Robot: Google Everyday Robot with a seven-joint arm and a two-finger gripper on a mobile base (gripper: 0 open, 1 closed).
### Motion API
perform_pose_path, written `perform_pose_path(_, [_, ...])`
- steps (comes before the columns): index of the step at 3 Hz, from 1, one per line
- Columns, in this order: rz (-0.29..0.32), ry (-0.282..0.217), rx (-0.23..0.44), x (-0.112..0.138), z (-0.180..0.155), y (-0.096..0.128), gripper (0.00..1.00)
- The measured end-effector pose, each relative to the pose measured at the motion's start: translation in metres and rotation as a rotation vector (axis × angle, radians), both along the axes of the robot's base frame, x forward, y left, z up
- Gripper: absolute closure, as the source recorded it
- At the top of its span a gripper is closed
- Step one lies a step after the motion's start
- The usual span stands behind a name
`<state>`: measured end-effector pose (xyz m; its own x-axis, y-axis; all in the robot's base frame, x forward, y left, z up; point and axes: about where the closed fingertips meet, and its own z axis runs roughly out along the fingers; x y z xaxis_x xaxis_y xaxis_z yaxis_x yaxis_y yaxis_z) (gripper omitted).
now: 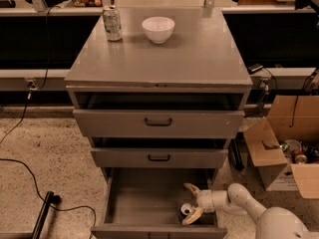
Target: Place pepsi can into bottom drawer
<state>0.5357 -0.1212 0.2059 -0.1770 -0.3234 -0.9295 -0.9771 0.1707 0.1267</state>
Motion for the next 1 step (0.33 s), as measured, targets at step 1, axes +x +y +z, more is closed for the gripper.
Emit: perform_pose_path(1, [0.0, 0.0, 0.0, 0.0, 0.0, 0.0, 0.0])
